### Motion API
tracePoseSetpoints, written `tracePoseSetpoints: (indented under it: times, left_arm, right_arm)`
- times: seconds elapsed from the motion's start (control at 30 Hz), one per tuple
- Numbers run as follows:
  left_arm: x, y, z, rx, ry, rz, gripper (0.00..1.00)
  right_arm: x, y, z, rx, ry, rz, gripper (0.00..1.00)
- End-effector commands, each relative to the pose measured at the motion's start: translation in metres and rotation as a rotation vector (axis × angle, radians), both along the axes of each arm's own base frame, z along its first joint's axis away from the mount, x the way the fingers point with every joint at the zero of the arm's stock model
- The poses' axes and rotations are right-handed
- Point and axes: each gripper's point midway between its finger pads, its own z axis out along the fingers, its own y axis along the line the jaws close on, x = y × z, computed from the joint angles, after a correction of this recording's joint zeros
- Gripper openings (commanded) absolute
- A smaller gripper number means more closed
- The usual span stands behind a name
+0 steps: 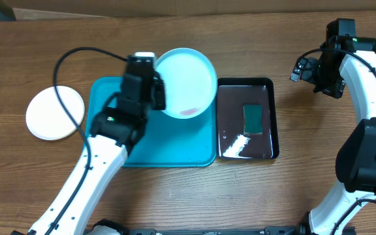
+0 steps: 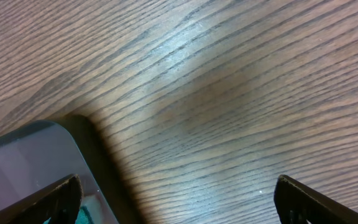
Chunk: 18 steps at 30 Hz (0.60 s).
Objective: Clean dirty plates on tray and stack at the side
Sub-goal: 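Lift the light-blue plate with the left gripper and tilt it over the black tray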
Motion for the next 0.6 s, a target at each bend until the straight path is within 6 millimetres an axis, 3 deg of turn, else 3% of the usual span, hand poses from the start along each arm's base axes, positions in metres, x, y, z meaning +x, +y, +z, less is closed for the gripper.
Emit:
tracePoseSetpoints:
  times: [0.0, 0.57]
  left_arm:
    - [0.002, -0.013, 0.015, 0.073, -0.070, 0.009, 0.04]
    - [-0.031, -0.106, 0.038, 0.461, -0.284, -0.172, 0.04]
  right_arm:
    - [0.004, -0.001, 0.006, -0.003, -0.021, -0.001, 1.00]
    - [0.004, -0.001, 0.006, -0.003, -0.021, -0.001, 1.00]
